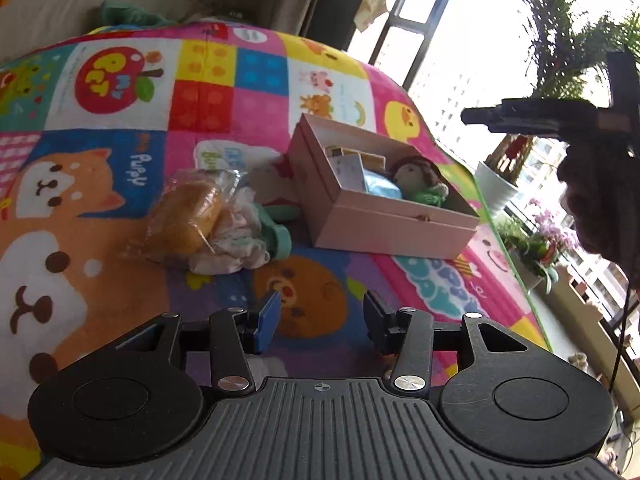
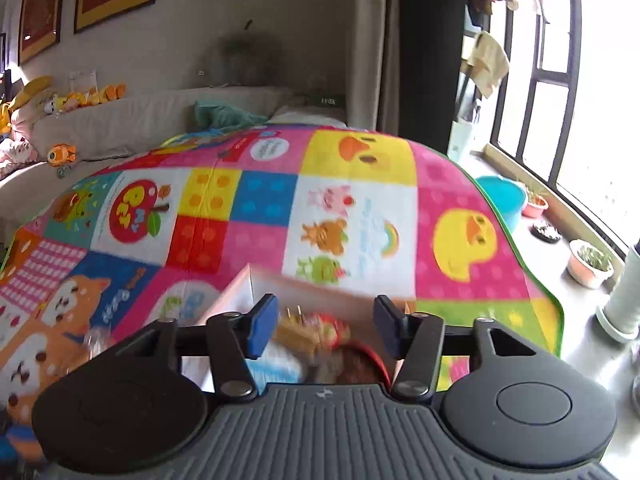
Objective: Organize objects
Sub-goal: 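Carry the biscuit-stick pack with the right gripper and drop it into the pink box, then grasp the wrapped bread bun with the left gripper and lift it, then hold the bread bun in the left gripper while the right gripper grasps the small figurine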
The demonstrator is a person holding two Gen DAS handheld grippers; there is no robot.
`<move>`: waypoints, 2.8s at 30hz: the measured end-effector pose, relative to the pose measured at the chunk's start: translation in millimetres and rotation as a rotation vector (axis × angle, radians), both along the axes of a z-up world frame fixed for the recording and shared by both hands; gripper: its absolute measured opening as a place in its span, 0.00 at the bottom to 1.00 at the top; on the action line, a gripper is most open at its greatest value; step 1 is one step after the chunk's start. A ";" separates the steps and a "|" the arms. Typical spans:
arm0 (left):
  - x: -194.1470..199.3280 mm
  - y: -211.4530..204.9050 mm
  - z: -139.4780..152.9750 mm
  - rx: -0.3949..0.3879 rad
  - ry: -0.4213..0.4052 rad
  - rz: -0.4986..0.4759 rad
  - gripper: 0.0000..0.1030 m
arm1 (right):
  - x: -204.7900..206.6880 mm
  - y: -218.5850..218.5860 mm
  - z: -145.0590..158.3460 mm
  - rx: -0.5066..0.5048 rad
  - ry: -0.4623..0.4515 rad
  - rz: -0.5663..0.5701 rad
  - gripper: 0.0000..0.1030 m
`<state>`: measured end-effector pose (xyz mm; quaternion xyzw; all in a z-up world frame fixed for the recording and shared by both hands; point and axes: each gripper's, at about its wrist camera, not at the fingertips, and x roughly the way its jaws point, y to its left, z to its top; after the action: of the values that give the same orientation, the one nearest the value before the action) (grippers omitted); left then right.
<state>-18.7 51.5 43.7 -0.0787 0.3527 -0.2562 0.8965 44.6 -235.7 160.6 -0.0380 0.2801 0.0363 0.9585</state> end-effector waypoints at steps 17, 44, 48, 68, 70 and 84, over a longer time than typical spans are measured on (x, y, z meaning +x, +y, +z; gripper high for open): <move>74.9 31.3 24.1 0.077 -0.018 0.208 0.48 | -113.1 34.2 -119.2 0.063 0.148 0.080 0.82; 24.3 20.3 0.1 0.108 0.075 0.120 0.57 | -129.0 89.1 -116.0 0.070 0.187 0.318 0.94; -12.4 15.2 -3.9 0.127 0.120 0.084 0.57 | -121.1 105.6 -122.1 0.057 0.194 0.341 0.94; -13.6 -26.7 -10.1 0.166 0.066 0.073 0.57 | -101.8 64.0 -106.7 -0.067 0.140 0.094 0.94; -15.0 -20.9 -10.0 0.174 0.058 0.083 0.57 | -99.4 76.3 -107.2 -0.063 0.141 0.123 0.93; -8.8 84.8 -9.9 0.058 0.072 0.411 0.57 | -45.7 207.1 -113.0 -0.229 0.062 0.406 0.71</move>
<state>-27.5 136.3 33.8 -0.1322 0.3683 -0.0545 0.9186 -1.1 -28.5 47.6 -0.2011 0.2982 0.1977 0.9119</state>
